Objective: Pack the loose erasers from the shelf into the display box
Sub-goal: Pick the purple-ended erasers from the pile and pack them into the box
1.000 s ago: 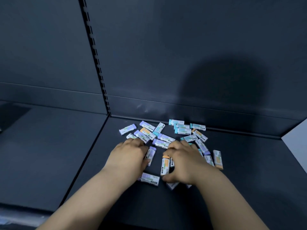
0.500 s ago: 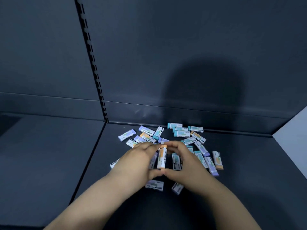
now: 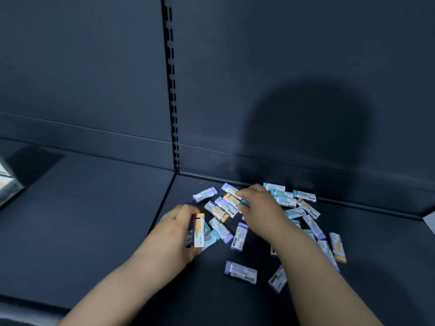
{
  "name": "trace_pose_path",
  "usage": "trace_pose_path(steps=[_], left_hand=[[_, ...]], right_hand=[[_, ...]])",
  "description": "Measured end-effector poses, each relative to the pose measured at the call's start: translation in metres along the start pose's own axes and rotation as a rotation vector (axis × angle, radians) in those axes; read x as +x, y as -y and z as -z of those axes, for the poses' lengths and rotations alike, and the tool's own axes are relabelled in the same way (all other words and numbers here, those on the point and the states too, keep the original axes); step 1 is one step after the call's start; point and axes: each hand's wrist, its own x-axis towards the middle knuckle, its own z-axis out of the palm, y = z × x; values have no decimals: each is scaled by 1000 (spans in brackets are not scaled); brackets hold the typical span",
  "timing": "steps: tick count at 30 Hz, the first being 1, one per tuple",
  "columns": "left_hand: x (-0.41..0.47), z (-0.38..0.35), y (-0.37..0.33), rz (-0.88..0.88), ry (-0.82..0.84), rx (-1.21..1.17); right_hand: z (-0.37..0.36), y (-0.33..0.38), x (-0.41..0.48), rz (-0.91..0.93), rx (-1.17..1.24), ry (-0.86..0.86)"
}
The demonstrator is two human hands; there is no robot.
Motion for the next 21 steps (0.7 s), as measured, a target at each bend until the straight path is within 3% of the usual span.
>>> trace_pose_path(steps=[6, 11, 13, 16, 21], left_hand=[[-9, 14, 23, 106, 15, 77], [-10, 14, 25, 103, 50, 107], [-9, 12, 24, 86, 49, 106], [-7, 11, 22, 59, 49, 98], [-5, 10, 16, -8, 75, 148]], right_hand=[[0, 11, 32, -81, -309, 249], [0, 14, 38, -71, -397, 314], [0, 16, 37, -67, -377, 263], [4, 12, 26, -86, -267, 135], [13, 16, -15, -69, 284, 91]])
